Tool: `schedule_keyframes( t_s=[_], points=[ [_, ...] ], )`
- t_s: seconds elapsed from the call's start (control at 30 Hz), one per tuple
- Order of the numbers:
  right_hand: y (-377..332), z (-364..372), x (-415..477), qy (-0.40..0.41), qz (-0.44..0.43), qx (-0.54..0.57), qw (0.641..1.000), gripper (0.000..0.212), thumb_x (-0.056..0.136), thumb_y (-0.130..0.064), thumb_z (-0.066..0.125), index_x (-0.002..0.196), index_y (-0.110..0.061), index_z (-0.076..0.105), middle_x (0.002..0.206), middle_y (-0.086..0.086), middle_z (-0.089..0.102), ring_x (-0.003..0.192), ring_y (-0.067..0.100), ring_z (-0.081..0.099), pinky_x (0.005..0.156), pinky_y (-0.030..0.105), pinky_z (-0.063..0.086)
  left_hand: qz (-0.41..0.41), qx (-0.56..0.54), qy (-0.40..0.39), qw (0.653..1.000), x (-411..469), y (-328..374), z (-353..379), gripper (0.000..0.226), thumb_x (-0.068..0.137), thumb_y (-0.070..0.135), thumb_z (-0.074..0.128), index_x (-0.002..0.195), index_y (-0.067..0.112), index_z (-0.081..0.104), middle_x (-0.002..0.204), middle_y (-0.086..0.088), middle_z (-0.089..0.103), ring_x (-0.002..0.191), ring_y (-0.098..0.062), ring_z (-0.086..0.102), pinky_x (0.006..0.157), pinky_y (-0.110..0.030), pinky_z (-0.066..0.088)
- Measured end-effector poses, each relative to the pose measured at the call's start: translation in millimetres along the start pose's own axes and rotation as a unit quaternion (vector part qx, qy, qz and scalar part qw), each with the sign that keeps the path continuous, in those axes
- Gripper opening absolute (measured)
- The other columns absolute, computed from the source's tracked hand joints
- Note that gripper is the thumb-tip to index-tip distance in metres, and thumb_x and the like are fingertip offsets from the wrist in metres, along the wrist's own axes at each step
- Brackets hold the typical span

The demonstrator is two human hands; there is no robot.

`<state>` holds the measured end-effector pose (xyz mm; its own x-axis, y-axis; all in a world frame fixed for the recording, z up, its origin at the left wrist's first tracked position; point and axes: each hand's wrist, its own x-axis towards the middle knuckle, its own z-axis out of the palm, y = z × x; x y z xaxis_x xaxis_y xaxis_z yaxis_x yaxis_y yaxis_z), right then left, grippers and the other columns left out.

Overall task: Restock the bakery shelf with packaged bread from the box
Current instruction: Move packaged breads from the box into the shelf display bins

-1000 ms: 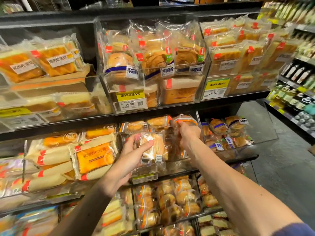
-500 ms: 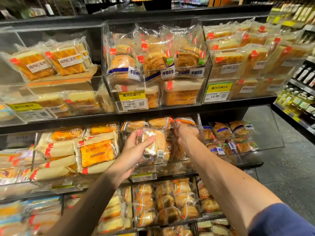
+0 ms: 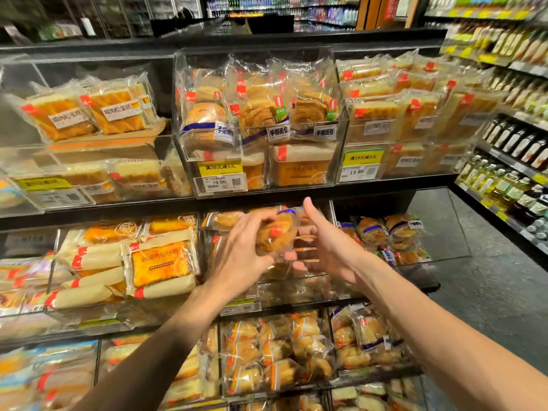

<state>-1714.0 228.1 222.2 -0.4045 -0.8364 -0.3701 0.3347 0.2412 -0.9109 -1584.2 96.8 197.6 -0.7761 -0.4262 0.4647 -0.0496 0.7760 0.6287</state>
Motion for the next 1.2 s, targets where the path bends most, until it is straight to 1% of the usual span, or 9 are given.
schedule_keyframes(
  t_s=[0.1,0.2,0.37,0.67,0.77,0.97,1.03,1.1,1.2],
  points=[
    [3.8,-4.5,-1.3,0.029,-0.039,-0.001,0.999,0.048,0.073,-0.044,0.075,0.099,-0.005,0.067,0.087,0.012,0.072,0.082,0.024,0.068,0.082,0.044,0.054,0.118,0.051,-0.040,0.991,-4.6,-8.3,7.7,0.071,0.070,0.021,0.086,0.133,0.017,0.053,0.145,-0.004,0.049,0.136,-0.014,0.042,0.115,-0.028,0.032],
    [9.5,-20.3,-3.9,0.035,-0.027,0.006,0.999,0.051,0.077,-0.027,0.079,0.115,0.001,0.061,0.093,0.016,0.070,0.082,0.026,0.067,0.077,0.040,0.058,0.061,0.001,-0.061,0.996,-14.6,-15.4,4.2,0.087,0.070,0.043,0.084,0.142,0.035,0.036,0.155,0.010,0.026,0.142,0.003,0.025,0.111,-0.010,0.018],
    [22.2,-36.2,-11.6,0.011,0.020,0.000,1.000,0.028,0.083,-0.020,0.074,0.103,-0.004,0.062,0.104,0.021,0.065,0.088,0.030,0.063,0.077,0.040,0.055,-0.009,-0.045,-0.100,0.994,-29.6,-30.3,-4.6,0.082,0.069,0.055,0.081,0.135,0.058,0.032,0.146,0.027,0.029,0.132,0.010,0.035,0.104,-0.022,0.042],
    [34.4,-88.0,-44.6,0.104,0.035,0.059,0.992,0.030,0.084,-0.014,0.071,0.108,0.000,0.060,0.110,0.024,0.070,0.088,0.029,0.069,0.060,0.034,0.060,0.016,-0.083,-0.143,0.986,-16.5,9.6,63.8,0.047,0.091,0.029,0.069,0.135,0.034,0.053,0.131,0.022,0.047,0.116,0.006,0.049,0.099,-0.023,0.049],
    [21.4,-125.0,-55.3,0.153,-0.002,0.008,0.988,0.009,0.080,-0.018,0.073,0.079,-0.010,0.069,0.097,0.021,0.072,0.089,0.032,0.065,0.078,0.041,0.057,0.032,-0.094,-0.169,0.981,9.1,34.8,100.2,0.053,0.092,0.027,0.069,0.141,0.030,0.050,0.137,0.013,0.049,0.123,-0.001,0.047,0.103,-0.026,0.047],
    [-16.1,-232.7,-36.0,0.304,-0.058,-0.232,0.922,0.013,0.091,-0.014,0.070,0.091,-0.006,0.059,0.080,0.015,0.062,0.068,0.023,0.056,0.056,0.032,0.047,-0.062,-0.155,-0.179,0.970,93.3,84.9,188.7,0.055,0.080,0.010,0.078,0.129,0.025,0.060,0.122,-0.001,0.059,0.089,-0.013,0.066,0.072,-0.009,0.051],
    [-19.1,-267.0,-21.3,0.299,-0.030,-0.335,0.893,0.020,0.090,-0.025,0.072,0.083,-0.007,0.063,0.076,0.012,0.064,0.065,0.021,0.057,0.059,0.033,0.044,-0.128,-0.147,-0.192,0.962,114.1,92.0,223.2,0.058,0.078,0.011,0.080,0.128,0.030,0.058,0.121,0.001,0.058,0.088,-0.018,0.066,0.071,-0.017,0.050],
    [-14.0,-292.1,-8.6,0.294,0.008,-0.425,0.856,0.023,0.089,-0.030,0.070,0.084,-0.008,0.065,0.083,0.014,0.067,0.079,0.028,0.065,0.068,0.035,0.049,-0.165,-0.115,-0.224,0.954,125.2,92.8,258.2,0.061,0.076,0.013,0.083,0.129,0.031,0.058,0.123,0.003,0.057,0.099,-0.021,0.063,0.081,-0.026,0.049],
    [2.1,-313.4,4.8,0.273,0.050,-0.509,0.815,0.045,0.091,-0.028,0.067,0.122,-0.002,0.049,0.116,0.024,0.061,0.111,0.039,0.060,0.087,0.039,0.049,-0.198,-0.073,-0.257,0.943,129.7,87.7,299.9,0.062,0.074,0.010,0.085,0.128,0.024,0.061,0.125,0.003,0.056,0.108,-0.012,0.054,0.081,-0.020,0.040]
  ],
)
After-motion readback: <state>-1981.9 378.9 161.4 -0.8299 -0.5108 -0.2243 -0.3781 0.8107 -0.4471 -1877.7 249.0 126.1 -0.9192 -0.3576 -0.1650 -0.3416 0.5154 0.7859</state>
